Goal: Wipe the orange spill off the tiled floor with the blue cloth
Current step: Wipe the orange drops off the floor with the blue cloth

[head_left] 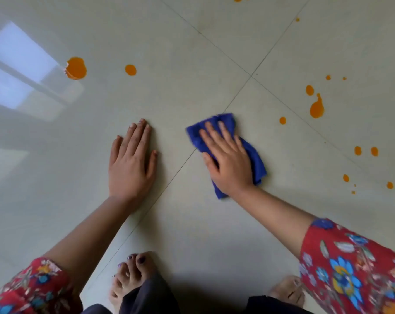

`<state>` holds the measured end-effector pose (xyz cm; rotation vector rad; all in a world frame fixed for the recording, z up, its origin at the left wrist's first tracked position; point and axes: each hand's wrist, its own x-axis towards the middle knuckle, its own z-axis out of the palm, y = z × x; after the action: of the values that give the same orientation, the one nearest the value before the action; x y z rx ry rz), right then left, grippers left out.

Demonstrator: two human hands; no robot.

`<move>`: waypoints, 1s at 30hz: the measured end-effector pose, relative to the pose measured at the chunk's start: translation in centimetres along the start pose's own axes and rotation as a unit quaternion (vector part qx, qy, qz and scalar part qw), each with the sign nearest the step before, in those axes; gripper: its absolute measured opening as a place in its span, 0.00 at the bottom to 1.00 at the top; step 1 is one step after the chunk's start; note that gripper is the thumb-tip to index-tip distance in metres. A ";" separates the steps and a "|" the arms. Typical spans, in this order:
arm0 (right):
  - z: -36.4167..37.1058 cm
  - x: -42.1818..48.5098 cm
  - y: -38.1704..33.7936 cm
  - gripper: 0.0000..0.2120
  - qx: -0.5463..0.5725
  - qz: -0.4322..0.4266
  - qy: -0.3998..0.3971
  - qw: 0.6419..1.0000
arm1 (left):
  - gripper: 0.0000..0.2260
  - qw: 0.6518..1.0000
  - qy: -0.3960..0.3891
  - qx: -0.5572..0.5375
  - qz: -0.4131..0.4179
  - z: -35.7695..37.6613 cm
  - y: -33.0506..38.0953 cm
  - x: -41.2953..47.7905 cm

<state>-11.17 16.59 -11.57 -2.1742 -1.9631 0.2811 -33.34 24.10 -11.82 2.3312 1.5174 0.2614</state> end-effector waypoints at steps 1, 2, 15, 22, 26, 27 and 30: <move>0.1 -1.7 0.0 0.24 0.012 0.014 0.006 1.000 | 0.25 1.000 -0.001 0.002 -0.004 0.2 0.0 -0.2; 0.2 -3.9 -0.7 0.24 0.014 -0.012 -0.007 1.000 | 0.25 1.000 -0.002 0.002 -0.006 0.4 0.1 -0.3; 0.7 -3.4 -3.2 0.29 -0.073 -0.015 -0.040 0.996 | 0.24 0.999 0.027 -0.031 -0.011 0.7 -0.3 -0.3; 0.9 7.2 -2.5 0.26 -0.042 -0.010 -0.027 0.999 | 0.22 0.996 0.038 -0.073 -0.020 0.5 -0.2 -0.1; 1.8 2.2 -5.3 0.28 -0.067 0.078 -0.002 0.995 | 0.23 0.996 0.048 -0.074 -0.026 -0.8 -2.0 0.4; 2.1 1.8 -6.4 0.28 -0.052 0.036 -0.016 0.998 | 0.23 0.995 0.061 -0.074 -0.041 -1.3 -2.8 0.9; 2.7 6.8 -7.2 0.26 -0.024 -0.106 -0.031 0.994 | 0.23 0.984 0.112 -0.069 -0.119 -3.1 -6.4 3.2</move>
<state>-18.10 24.13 -12.29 -1.9847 -2.2335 0.2721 -38.52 29.95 -11.57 2.0458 1.8016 0.5628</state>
